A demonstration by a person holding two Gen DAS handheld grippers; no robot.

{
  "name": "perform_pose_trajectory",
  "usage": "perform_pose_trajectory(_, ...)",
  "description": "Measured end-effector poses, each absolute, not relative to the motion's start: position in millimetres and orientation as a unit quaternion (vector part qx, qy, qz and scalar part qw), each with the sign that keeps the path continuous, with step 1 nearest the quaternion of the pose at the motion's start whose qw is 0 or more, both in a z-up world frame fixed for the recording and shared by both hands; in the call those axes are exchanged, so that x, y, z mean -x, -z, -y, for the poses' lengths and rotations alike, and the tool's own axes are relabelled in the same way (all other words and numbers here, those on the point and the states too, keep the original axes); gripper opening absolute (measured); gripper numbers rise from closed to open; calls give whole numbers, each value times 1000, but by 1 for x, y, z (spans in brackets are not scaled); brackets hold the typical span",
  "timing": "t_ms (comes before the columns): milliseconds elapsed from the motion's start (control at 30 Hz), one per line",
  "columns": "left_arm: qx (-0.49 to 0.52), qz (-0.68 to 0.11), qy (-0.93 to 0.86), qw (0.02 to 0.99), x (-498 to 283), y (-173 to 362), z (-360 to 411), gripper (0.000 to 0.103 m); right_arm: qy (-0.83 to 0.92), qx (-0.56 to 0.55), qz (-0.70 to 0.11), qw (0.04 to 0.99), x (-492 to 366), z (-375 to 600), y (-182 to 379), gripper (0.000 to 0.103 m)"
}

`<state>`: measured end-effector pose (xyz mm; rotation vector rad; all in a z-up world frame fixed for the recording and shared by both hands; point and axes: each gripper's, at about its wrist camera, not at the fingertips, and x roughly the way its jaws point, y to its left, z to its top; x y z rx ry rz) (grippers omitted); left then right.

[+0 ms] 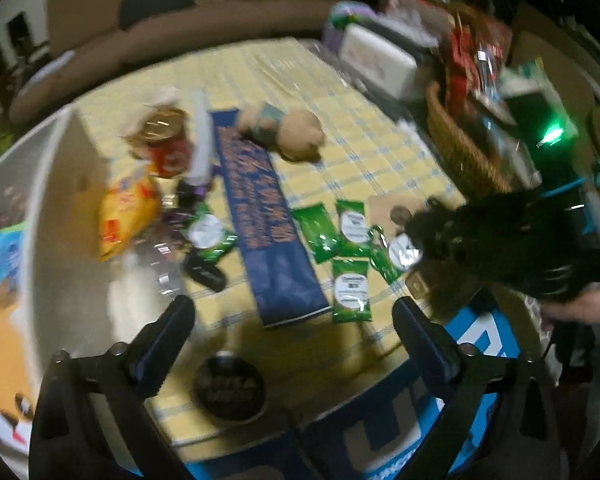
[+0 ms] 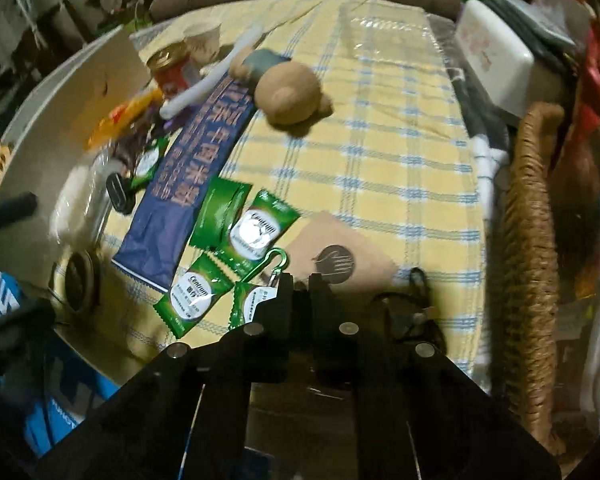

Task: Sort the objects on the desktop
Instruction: 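Grasp a green Centrum sachet with the right tool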

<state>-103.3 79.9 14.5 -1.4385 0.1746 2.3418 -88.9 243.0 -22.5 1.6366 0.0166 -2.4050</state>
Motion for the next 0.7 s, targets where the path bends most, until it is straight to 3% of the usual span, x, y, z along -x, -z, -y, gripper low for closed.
perform_pose_trajectory(67,534,-93,-817,197,116,-4,-97,80,822,-556,15,122,91,-249,20,8)
perform_pose_trajectory(133,551,-125,-801,199,128,7,-110,50,827,-546,35,129,91,-257,13,7)
perform_pose_trajectory(200,576,-123,-779,214,139,18,-116,40,836,-531,50,128,91,-266,3,7)
perform_pose_trajectory(433,606,-130,-744,250,145,34,-143,38,845,-504,96,148,98,-285,-15,2)
perform_pose_trajectory(567,610,-161,-735,248,139,42,-157,54,836,-515,111,154,98,-288,-9,2)
perform_pose_trajectory(700,597,-200,-738,241,130,45,-168,51,834,-524,115,131,100,-293,-2,9)
